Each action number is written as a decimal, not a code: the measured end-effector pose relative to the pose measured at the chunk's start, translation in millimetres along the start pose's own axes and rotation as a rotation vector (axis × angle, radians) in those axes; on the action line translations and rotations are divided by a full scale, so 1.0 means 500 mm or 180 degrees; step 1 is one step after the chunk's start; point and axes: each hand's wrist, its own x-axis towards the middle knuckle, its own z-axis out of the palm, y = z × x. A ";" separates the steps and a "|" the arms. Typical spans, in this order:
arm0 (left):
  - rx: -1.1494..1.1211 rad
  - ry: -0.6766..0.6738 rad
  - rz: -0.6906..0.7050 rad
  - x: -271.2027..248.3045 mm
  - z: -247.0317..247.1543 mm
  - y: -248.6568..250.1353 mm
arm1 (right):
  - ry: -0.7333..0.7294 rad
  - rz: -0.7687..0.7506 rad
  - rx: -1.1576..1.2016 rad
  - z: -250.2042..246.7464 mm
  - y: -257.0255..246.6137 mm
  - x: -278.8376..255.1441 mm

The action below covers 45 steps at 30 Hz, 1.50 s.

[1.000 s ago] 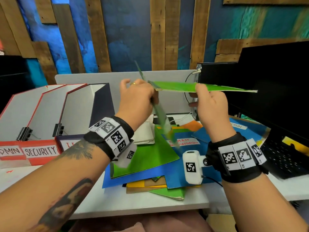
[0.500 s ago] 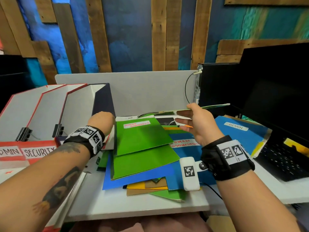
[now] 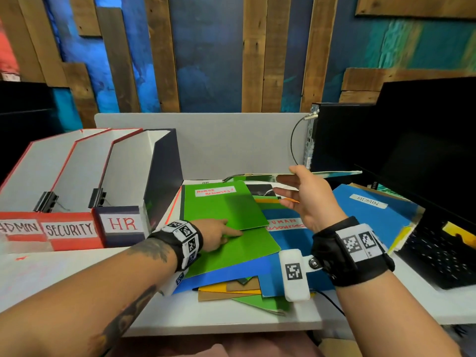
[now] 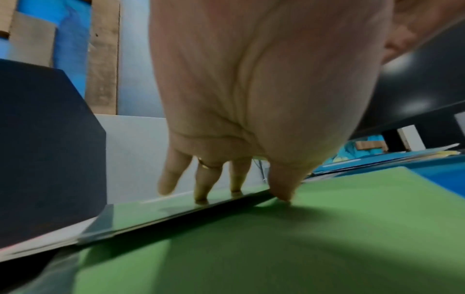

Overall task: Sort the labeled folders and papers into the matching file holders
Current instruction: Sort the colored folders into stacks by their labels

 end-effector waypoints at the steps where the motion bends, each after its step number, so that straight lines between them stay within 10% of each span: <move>1: 0.0103 -0.0051 -0.0296 0.002 0.001 -0.009 | -0.0001 0.0002 0.0001 0.000 0.000 0.000; 6: 0.0198 -0.0366 -0.1309 -0.005 -0.011 -0.053 | 0.0005 0.0012 0.0008 -0.003 0.002 0.004; 16: 0.0137 0.0601 0.0116 -0.030 0.007 0.078 | 0.0025 0.0366 -0.0346 0.003 0.030 0.029; 26: 0.1094 0.1091 0.0431 -0.054 0.005 0.148 | -0.0078 0.0798 -0.0438 0.005 0.055 0.041; 36: 0.0932 0.2473 0.1117 -0.066 -0.042 0.155 | -0.0310 0.1430 -0.0305 -0.001 0.101 0.043; 40: -0.0064 0.2183 0.0939 -0.054 -0.045 0.141 | -0.0034 0.0948 -0.0448 -0.007 0.097 0.044; 45: -0.1062 0.0756 -0.0037 -0.044 -0.055 0.104 | 0.0573 0.0296 -0.0443 -0.033 0.066 0.063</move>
